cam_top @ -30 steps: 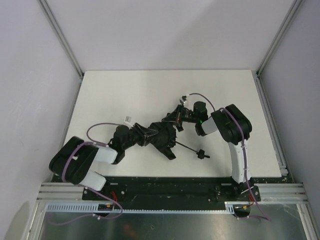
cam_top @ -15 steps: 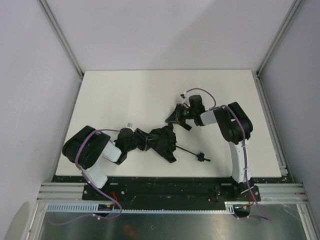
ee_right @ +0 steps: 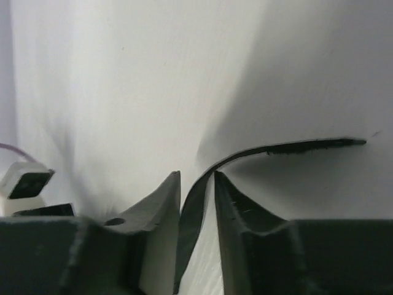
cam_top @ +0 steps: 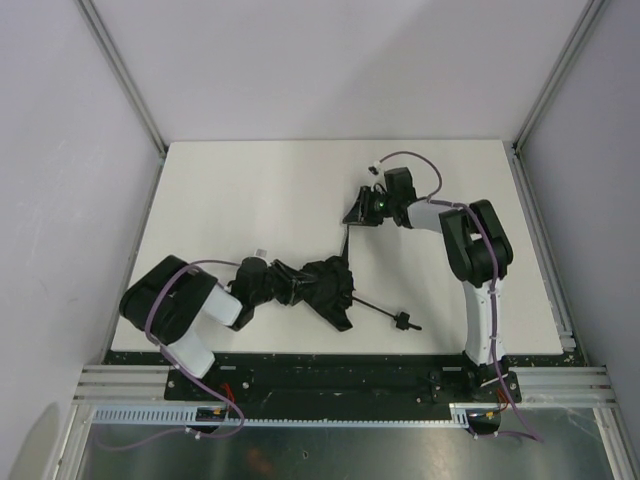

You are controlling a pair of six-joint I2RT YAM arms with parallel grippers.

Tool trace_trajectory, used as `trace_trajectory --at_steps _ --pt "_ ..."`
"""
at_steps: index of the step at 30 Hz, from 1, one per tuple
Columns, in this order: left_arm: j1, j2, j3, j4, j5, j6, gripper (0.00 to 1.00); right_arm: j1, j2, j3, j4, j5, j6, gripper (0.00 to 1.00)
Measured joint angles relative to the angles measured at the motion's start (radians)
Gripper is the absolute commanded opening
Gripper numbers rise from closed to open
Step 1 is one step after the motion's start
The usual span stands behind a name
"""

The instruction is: Put away the umbrella

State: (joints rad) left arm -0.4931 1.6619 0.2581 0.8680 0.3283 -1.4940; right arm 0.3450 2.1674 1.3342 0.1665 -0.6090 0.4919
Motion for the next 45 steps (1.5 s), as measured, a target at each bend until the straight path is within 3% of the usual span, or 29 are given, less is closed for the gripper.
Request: trace_trajectory --at_steps 3,7,12,19,25,32,37,41,45 --pt "-0.003 -0.024 0.003 -0.045 0.0 0.0 0.0 0.006 -0.007 0.085 -0.134 0.116 -0.065 0.74" --pt "-0.005 -0.058 0.014 -0.119 -0.002 0.001 0.0 0.019 -0.09 0.109 -0.324 0.304 -0.164 0.88" --pt "-0.005 -0.077 0.039 -0.196 -0.003 0.001 0.0 0.116 -0.318 0.044 -0.473 0.505 -0.293 0.9" --pt "-0.005 -0.088 0.106 -0.343 0.006 0.005 0.0 0.533 -0.646 -0.243 -0.355 0.561 -0.488 0.86" --pt "-0.005 -0.095 0.175 -0.491 0.01 0.012 0.0 0.735 -0.653 -0.441 -0.229 0.637 -0.628 0.88" --pt "-0.005 -0.098 0.218 -0.582 0.01 0.019 0.0 0.776 -0.555 -0.5 -0.071 0.765 -0.75 0.94" --pt "-0.004 -0.093 0.23 -0.603 0.016 0.019 0.0 0.779 -0.451 -0.499 0.036 0.912 -0.805 0.84" --pt "-0.004 -0.091 0.241 -0.618 0.015 0.02 0.0 0.774 -0.399 -0.472 0.062 0.97 -0.797 0.48" --pt "0.0 -0.083 0.264 -0.642 0.003 0.025 0.0 0.757 -0.384 -0.447 0.025 0.94 -0.733 0.29"
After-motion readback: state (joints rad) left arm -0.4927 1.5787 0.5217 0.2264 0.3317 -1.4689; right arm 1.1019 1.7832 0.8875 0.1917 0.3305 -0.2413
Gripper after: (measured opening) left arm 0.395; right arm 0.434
